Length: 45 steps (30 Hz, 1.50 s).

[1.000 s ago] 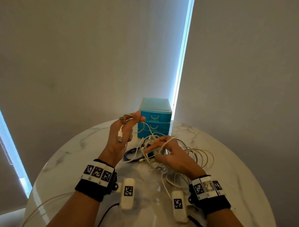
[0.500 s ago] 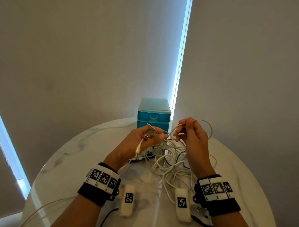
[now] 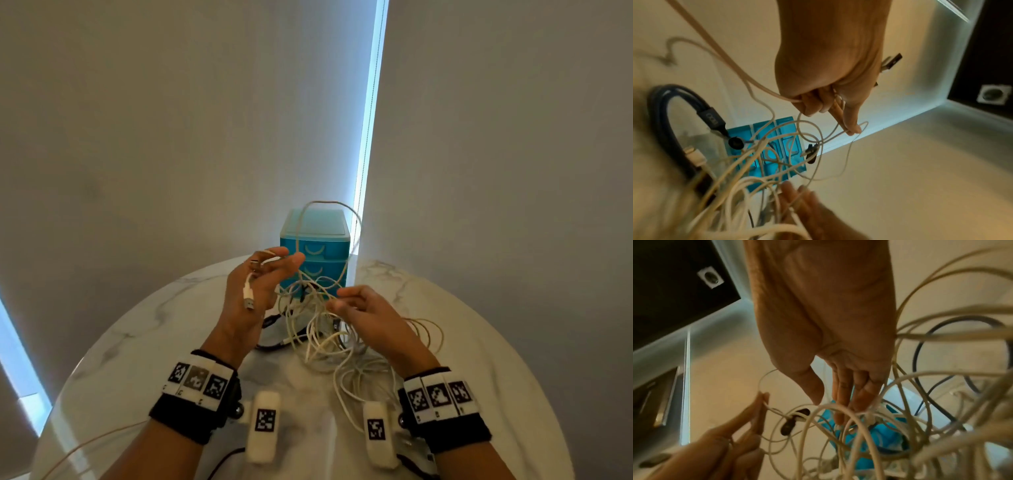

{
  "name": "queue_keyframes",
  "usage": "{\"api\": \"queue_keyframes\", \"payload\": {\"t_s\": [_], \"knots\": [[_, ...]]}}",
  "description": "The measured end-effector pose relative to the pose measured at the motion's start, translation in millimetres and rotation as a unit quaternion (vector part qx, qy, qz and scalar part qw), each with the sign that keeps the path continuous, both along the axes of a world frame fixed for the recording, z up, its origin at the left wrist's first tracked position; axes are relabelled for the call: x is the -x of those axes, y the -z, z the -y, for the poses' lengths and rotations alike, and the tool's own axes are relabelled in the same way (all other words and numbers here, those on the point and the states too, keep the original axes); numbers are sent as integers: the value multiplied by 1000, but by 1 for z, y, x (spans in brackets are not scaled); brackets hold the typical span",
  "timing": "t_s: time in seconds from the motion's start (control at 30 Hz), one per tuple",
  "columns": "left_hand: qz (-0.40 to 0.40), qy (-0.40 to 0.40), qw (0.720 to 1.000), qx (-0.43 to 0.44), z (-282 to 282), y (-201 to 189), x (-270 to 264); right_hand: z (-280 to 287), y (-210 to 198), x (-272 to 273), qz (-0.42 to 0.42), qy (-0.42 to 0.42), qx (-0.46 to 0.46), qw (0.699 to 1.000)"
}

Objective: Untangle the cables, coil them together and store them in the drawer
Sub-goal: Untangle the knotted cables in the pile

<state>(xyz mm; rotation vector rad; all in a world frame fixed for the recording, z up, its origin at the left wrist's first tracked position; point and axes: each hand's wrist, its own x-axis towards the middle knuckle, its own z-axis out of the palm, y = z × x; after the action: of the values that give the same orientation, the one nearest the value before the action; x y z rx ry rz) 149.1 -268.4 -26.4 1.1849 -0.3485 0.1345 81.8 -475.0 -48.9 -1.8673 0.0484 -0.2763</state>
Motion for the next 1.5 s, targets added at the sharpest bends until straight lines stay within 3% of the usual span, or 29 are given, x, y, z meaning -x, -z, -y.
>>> {"api": "queue_keyframes", "payload": {"t_s": [0.13, 0.4, 0.6, 0.7, 0.77, 0.87, 0.9, 0.97, 1.1, 1.2, 1.33, 1.43, 1.5], "knots": [[-80, 4, 995, 64, -2, 7, -11, 2, 3, -3, 5, 18, 65, 998], [-62, 64, 996, -5, 7, -2, 6, -33, -14, 10, 202, 61, 133, 968], [-52, 48, 997, -45, 5, -5, 10, -34, -14, 3, 227, 86, 145, 959], [-5, 35, 997, -66, 3, -8, 11, -33, -19, 8, 262, 93, 54, 959], [32, -30, 996, -83, -1, -10, 9, -28, -27, 10, 225, 85, -98, 966], [37, -107, 991, -69, -14, -7, -4, -16, -38, 14, 166, 37, -336, 926], [32, -111, 991, -63, -17, -7, -4, -12, -39, 14, 161, 38, -342, 925], [41, -84, 993, -73, -19, -10, -2, -10, -38, 14, 158, 47, -265, 950], [64, 42, 982, -174, -3, -14, 8, -12, -33, 11, 156, 57, -159, 973], [58, -11, 965, -255, -1, -1, 0, -7, -38, 13, 156, 58, -160, 973], [31, -99, 944, -314, -21, 12, -19, 8, -46, 18, 125, 3, -306, 944], [23, -121, 950, -288, -36, 3, -23, 24, -49, 16, 38, 47, -177, 982], [34, -131, 957, -258, -45, -12, -18, 28, -47, 8, -5, 100, -99, 990]]}}
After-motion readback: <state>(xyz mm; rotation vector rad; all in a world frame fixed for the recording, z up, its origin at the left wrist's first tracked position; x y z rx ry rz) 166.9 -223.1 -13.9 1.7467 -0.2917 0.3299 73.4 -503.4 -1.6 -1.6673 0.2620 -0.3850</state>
